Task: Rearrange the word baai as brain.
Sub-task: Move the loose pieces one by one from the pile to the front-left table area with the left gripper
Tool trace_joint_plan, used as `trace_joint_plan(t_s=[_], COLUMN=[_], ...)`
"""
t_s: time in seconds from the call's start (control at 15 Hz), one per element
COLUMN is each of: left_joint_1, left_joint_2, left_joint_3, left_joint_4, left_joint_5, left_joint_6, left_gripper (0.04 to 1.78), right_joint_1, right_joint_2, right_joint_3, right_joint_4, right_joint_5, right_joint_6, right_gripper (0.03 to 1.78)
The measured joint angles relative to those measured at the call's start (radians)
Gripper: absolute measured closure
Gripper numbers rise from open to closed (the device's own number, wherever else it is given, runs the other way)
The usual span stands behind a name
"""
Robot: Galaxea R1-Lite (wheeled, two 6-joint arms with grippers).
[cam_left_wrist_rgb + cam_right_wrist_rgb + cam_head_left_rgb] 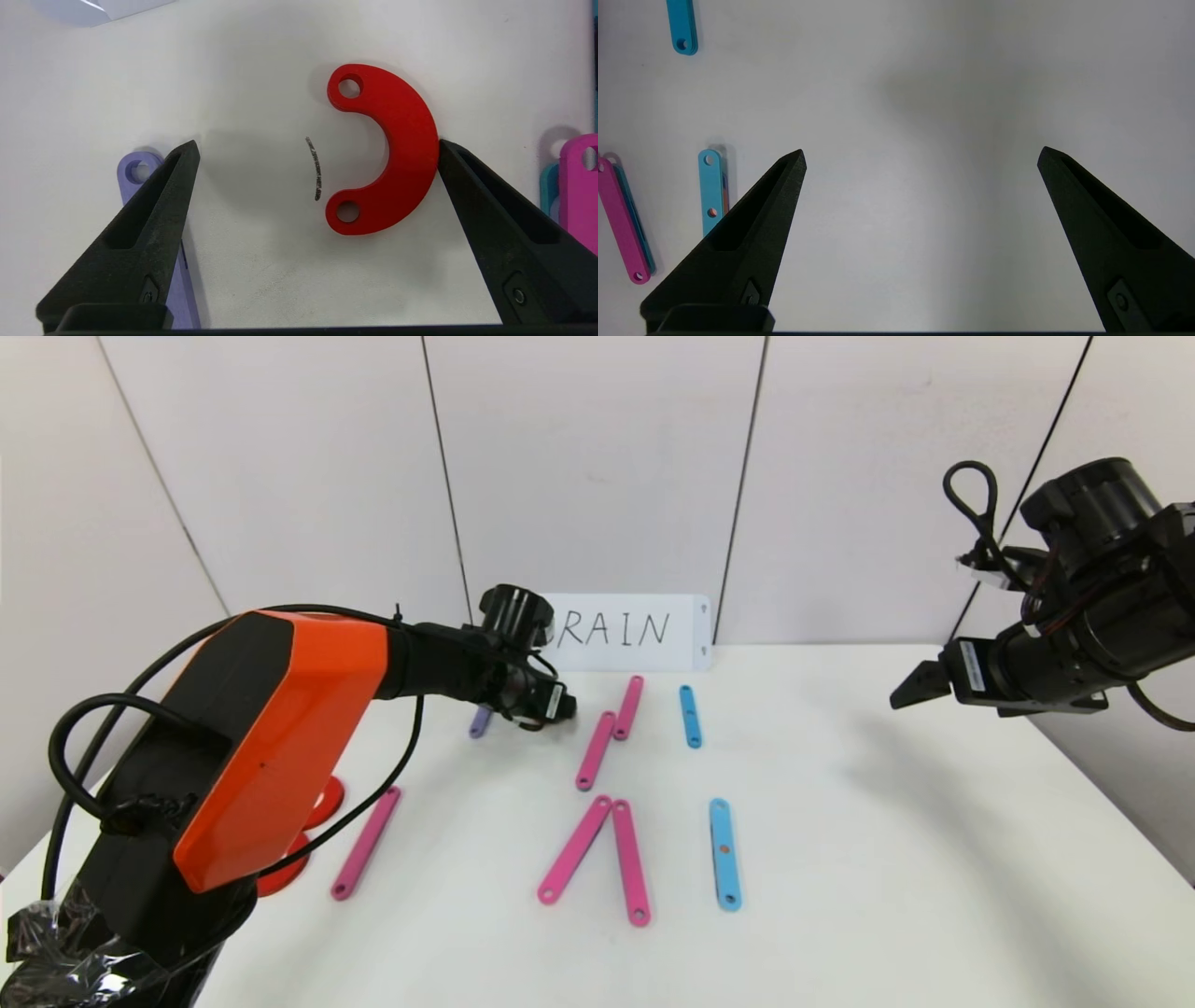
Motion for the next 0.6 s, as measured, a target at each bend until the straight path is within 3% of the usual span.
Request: trace_joint_plan(t_s=[0.6], left_joint_1=[-0.002], left_joint_2=[-0.001], left_joint_3=[-0.001], left_joint_4=[-0.008], left_joint_5=[0.001], left_joint_6=[-0.007], left_gripper=[0.09], right_joint_1=[0.007], right_joint_2=[0.002], right_joint_3=[0.005], right_joint_4=[-0.002], right_joint_5=[0.000], right_joint_6=[0.000], right_gripper=[0.07])
